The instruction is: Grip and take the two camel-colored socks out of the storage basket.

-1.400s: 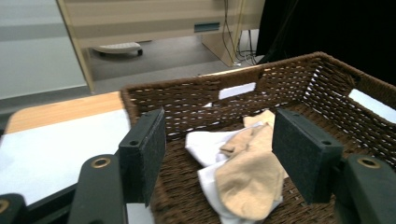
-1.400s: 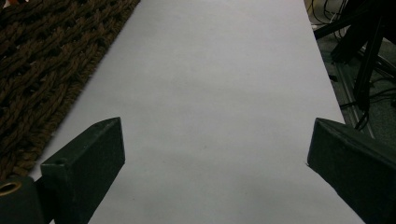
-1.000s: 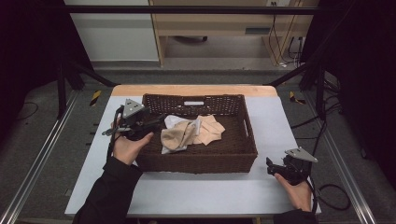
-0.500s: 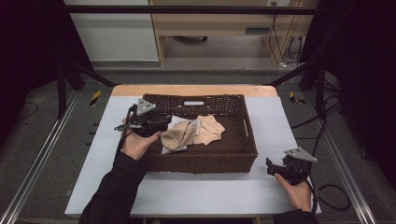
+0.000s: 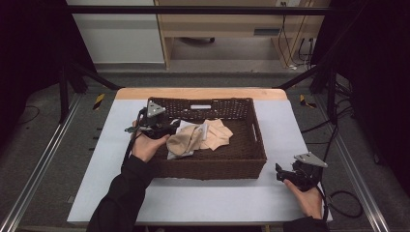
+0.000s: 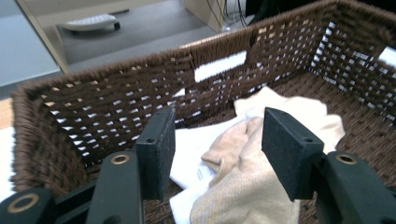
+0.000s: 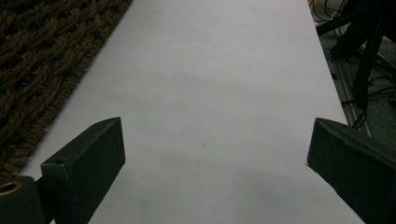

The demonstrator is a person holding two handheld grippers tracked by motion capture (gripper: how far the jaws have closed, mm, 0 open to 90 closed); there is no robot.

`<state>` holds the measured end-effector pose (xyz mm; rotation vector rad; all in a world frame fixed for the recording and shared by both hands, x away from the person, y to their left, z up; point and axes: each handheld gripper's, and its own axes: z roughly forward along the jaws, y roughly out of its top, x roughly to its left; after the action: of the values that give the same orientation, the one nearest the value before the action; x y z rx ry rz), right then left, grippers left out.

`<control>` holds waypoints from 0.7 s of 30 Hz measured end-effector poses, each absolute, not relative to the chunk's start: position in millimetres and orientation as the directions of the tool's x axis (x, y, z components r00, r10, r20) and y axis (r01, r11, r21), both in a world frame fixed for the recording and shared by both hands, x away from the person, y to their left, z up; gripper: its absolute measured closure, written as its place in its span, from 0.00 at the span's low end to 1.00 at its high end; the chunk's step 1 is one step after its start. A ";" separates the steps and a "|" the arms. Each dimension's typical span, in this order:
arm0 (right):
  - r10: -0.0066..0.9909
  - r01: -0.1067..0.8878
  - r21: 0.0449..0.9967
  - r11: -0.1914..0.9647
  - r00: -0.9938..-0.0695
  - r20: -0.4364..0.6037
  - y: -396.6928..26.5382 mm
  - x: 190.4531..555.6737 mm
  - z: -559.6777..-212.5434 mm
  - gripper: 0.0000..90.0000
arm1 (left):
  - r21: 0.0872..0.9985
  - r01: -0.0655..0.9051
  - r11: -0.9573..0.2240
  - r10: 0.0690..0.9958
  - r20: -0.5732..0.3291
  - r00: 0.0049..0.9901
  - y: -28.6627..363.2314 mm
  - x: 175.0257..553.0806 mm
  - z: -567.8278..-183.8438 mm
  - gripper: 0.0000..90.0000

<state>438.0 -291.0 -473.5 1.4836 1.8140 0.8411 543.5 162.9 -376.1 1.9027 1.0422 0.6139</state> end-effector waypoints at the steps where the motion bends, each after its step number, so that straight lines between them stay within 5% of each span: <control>1: 0.984 0.574 0.803 0.158 -0.158 -0.081 -291.0 438.0 -473.5 0.05 | 0.860 0.425 -0.283 0.848 0.017 0.530 162.9 543.5 -376.1 0.50; 21: 0.982 0.586 0.792 0.172 -0.163 -0.093 -290.7 439.0 -474.9 0.05 | 0.771 0.470 -0.429 0.793 0.073 0.605 148.3 545.0 -410.8 0.50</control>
<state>439.0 -290.7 -474.9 1.4816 1.8310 0.8184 545.0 148.3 -410.8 2.0961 0.9927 0.5628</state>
